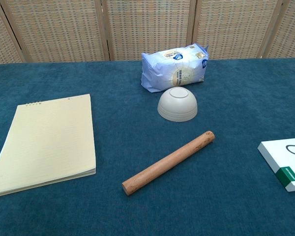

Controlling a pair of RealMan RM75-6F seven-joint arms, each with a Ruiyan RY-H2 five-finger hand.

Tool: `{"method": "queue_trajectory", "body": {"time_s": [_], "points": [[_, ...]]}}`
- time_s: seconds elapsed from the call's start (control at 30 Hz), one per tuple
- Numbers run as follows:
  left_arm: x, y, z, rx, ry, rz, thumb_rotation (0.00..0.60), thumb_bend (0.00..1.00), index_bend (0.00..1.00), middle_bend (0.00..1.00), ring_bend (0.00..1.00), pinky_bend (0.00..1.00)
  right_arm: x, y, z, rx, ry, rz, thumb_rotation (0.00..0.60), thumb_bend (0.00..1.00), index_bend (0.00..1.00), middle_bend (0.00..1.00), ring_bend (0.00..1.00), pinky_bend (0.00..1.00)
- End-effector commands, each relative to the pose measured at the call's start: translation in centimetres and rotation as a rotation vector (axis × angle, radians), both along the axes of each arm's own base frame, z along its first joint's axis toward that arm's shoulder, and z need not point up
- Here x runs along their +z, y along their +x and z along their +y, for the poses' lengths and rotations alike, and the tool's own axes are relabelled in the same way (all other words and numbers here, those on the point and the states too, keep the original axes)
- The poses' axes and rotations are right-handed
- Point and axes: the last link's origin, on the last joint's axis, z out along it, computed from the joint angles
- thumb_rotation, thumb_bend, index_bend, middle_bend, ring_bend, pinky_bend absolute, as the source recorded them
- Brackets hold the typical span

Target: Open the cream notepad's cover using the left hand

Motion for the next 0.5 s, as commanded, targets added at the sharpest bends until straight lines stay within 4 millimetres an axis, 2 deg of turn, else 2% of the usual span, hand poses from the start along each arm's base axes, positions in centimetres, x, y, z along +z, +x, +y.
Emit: {"method": "queue_trajectory", "body": {"time_s": [0.03, 0.5], "points": [[-0.03, 0.00, 0.00, 0.000, -0.002, 0.001, 0.600, 0.22, 0.00, 0.00, 0.00, 0.00, 0.00, 0.01, 0.02, 0.000, 0.000, -0.001, 0.600, 0.10, 0.14, 0.00, 0.00, 0.00], [-0.20, -0.05, 0.00, 0.009, -0.005, 0.000, 0.600, 0.22, 0.00, 0.00, 0.00, 0.00, -0.03, 0.00, 0.02, -0.004, 0.002, -0.004, 0.600, 0.10, 0.14, 0.00, 0.00, 0.00]]}}
